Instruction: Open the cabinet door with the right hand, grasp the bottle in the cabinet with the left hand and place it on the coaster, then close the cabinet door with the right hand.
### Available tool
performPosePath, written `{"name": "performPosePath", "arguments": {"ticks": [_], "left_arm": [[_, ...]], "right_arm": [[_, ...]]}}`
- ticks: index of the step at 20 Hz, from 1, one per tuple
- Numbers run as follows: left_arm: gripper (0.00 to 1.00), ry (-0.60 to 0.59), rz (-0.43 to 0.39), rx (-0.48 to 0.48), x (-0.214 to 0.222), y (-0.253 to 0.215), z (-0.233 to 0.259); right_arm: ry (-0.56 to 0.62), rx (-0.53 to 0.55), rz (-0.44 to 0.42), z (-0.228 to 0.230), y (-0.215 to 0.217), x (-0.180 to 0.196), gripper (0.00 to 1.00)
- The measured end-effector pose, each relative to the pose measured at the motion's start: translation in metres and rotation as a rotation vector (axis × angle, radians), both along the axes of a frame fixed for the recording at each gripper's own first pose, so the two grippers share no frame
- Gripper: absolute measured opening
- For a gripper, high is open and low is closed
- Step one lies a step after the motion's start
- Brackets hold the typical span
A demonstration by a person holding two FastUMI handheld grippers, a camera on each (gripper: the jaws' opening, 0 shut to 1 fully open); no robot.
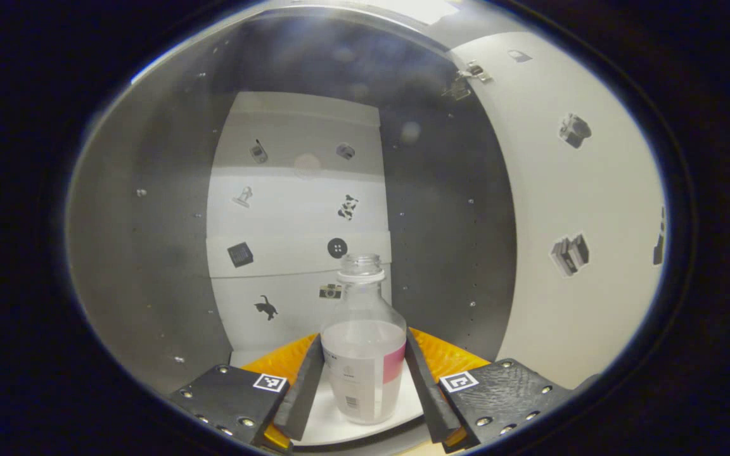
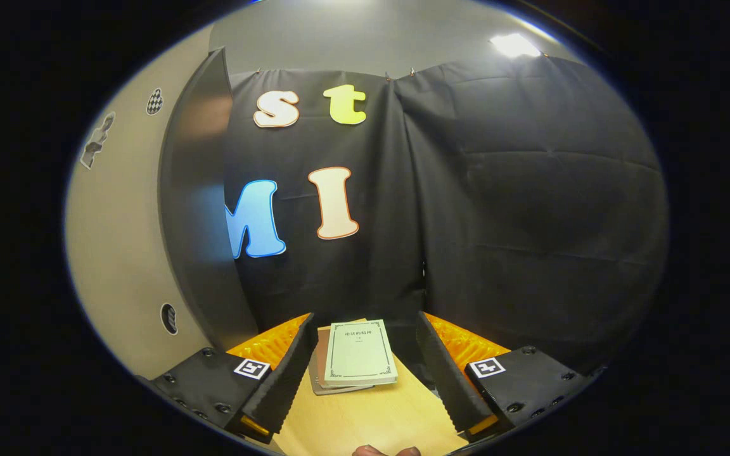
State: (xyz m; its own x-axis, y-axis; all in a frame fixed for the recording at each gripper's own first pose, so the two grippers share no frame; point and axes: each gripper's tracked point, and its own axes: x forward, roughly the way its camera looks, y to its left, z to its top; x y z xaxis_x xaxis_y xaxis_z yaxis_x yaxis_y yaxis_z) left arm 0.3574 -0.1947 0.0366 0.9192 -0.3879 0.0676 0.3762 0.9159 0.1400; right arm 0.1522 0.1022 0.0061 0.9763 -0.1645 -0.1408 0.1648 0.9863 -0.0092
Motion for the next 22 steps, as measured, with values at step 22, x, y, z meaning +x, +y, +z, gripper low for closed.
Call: {"name": "performPosePath", "arguments": {"ticks": [22], "left_arm": [[0.72,-0.073,0.252,-0.075,-0.222,0.230,-0.061]], "right_arm": [[-0.013,0.006,-0.016,0.004,0.006,-0.056,0.98]]}}
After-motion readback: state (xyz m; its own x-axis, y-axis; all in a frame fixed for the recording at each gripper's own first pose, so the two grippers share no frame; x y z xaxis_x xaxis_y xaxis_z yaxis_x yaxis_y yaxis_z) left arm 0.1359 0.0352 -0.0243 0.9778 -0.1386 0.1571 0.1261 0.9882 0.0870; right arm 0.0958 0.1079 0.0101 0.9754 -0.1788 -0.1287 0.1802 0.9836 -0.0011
